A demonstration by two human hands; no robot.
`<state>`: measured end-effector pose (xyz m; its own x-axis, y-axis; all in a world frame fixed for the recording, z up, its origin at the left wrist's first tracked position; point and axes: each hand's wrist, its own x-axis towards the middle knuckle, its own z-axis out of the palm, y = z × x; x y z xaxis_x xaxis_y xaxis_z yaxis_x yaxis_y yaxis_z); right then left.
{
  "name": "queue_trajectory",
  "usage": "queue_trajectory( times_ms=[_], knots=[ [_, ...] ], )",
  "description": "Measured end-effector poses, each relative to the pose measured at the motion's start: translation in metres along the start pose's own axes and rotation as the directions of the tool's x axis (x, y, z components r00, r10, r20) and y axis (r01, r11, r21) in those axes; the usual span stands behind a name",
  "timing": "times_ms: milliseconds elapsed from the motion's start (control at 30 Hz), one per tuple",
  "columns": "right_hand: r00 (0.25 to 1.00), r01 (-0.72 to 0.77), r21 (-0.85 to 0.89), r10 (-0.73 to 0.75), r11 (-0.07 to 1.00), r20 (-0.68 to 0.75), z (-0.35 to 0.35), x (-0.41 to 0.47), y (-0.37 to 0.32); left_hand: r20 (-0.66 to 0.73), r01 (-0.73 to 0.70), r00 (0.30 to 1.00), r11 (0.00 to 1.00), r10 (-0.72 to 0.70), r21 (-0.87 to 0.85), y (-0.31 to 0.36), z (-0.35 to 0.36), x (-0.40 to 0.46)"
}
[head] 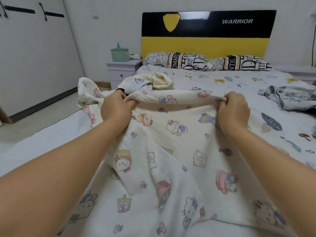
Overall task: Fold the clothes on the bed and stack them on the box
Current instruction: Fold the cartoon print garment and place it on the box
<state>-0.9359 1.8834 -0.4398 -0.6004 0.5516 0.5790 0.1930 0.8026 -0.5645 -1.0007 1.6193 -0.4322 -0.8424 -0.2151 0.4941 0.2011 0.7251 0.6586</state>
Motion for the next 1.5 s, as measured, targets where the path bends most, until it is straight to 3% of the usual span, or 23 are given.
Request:
queue_trajectory(
  times_ms=[67, 100, 167, 200, 233, 267, 333, 367, 400, 467, 533, 600, 667, 700, 767, 867, 967, 1000, 1067, 1167, 1233, 1367, 1500],
  knots=[
    [0.996, -0.026, -0.023, 0.028, 0.999, 0.081, 0.023, 0.004, 0.010, 0.101, 0.027, 0.994, 0.999, -0.030, 0.028, -0.009, 0.017, -0.001],
    [0.975, -0.054, -0.043, 0.062, 0.998, 0.212, 0.035, 0.003, 0.017, 0.264, 0.043, 0.963, 0.998, -0.053, 0.044, -0.016, 0.023, -0.003],
    [0.814, -0.018, -0.179, 0.118, 0.984, 0.569, 0.059, -0.009, 0.030, 0.658, -0.066, 0.748, 0.979, -0.079, 0.193, -0.029, 0.034, -0.009],
    [0.719, 0.061, -0.237, 0.121, 0.970, 0.684, 0.067, -0.018, 0.036, 0.731, -0.142, 0.672, 0.947, -0.123, 0.290, -0.033, 0.036, -0.012],
    [0.675, 0.137, -0.251, 0.095, 0.958, 0.732, 0.070, -0.026, 0.040, 0.710, -0.207, 0.692, 0.906, -0.132, 0.370, -0.036, 0.036, -0.015],
    [0.676, 0.176, -0.227, 0.050, 0.958, 0.735, 0.071, -0.032, 0.043, 0.631, -0.205, 0.768, 0.891, -0.109, 0.404, -0.038, 0.033, -0.015],
    [0.746, 0.094, -0.154, 0.033, 0.984, 0.665, 0.059, -0.045, 0.037, 0.394, -0.072, 0.913, 0.906, -0.109, 0.417, -0.039, 0.020, -0.011],
    [0.775, 0.078, -0.125, 0.019, 0.989, 0.632, 0.046, -0.053, 0.028, 0.332, -0.010, 0.932, 0.908, -0.143, 0.419, -0.041, 0.010, -0.011],
    [0.789, 0.089, -0.100, -0.009, 0.991, 0.614, 0.033, -0.063, 0.017, 0.362, -0.010, 0.916, 0.894, -0.172, 0.449, -0.045, 0.002, -0.011],
    [0.783, 0.139, 0.041, -0.135, 0.990, 0.607, 0.002, -0.094, -0.015, 0.544, 0.008, 0.808, 0.928, -0.225, 0.371, -0.054, -0.012, -0.018],
    [0.667, 0.214, 0.251, -0.329, 0.944, 0.668, -0.031, -0.136, -0.052, 0.702, 0.138, 0.660, 0.962, -0.267, 0.236, -0.059, -0.027, -0.029],
    [0.470, 0.255, 0.430, -0.500, 0.866, 0.727, -0.056, -0.174, -0.086, 0.768, 0.231, 0.583, 0.960, -0.266, 0.158, -0.066, -0.042, -0.029],
    [0.282, 0.338, 0.444, -0.539, 0.830, 0.794, -0.062, -0.199, -0.101, 0.821, 0.284, 0.510, 0.952, -0.255, 0.119, -0.075, -0.056, -0.025],
    [0.219, 0.396, 0.416, -0.524, 0.819, 0.823, -0.058, -0.210, -0.104, 0.841, 0.290, 0.475, 0.948, -0.259, 0.128, -0.077, -0.063, -0.025],
    [0.156, 0.544, 0.362, -0.516, 0.756, 0.842, -0.048, -0.228, -0.105, 0.830, 0.246, 0.483, 0.953, -0.278, 0.176, -0.078, -0.071, -0.026],
    [0.169, 0.694, 0.174, -0.392, 0.699, 0.904, -0.041, -0.233, -0.100, 0.770, 0.188, 0.570, 0.958, -0.287, 0.218, -0.083, -0.079, -0.021],
    [0.148, 0.676, 0.248, -0.458, 0.694, 0.877, -0.050, -0.226, -0.108, 0.723, 0.113, 0.569, 0.908, -0.392, 0.403, -0.085, -0.100, -0.007],
    [0.117, 0.685, 0.335, -0.551, 0.647, 0.826, -0.052, -0.225, -0.107, 0.705, 0.068, 0.547, 0.863, -0.452, 0.501, -0.087, -0.109, -0.003],
    [0.097, 0.555, 0.425, -0.563, 0.715, 0.821, -0.058, -0.218, -0.113, 0.660, -0.114, 0.496, 0.712, -0.564, 0.693, -0.090, -0.124, 0.001],
    [0.100, 0.456, 0.427, -0.522, 0.781, 0.847, -0.059, -0.216, -0.113, 0.619, -0.318, 0.486, 0.535, -0.617, 0.783, -0.090, -0.128, -0.006],
    [0.042, 0.515, 0.359, -0.441, 0.779, 0.897, -0.057, -0.216, -0.107, 0.646, -0.344, 0.514, 0.555, -0.564, 0.758, -0.082, -0.122, -0.018],
    [0.048, 0.504, 0.344, -0.424, 0.792, 0.904, -0.057, -0.222, -0.100, 0.752, -0.163, 0.566, 0.848, -0.338, 0.504, -0.067, -0.103, -0.035],
    [0.134, 0.495, 0.324, -0.440, 0.806, 0.888, -0.068, -0.233, -0.108, 0.744, -0.324, 0.626, 0.790, -0.234, 0.521, -0.066, -0.112, -0.052]
  ],
)
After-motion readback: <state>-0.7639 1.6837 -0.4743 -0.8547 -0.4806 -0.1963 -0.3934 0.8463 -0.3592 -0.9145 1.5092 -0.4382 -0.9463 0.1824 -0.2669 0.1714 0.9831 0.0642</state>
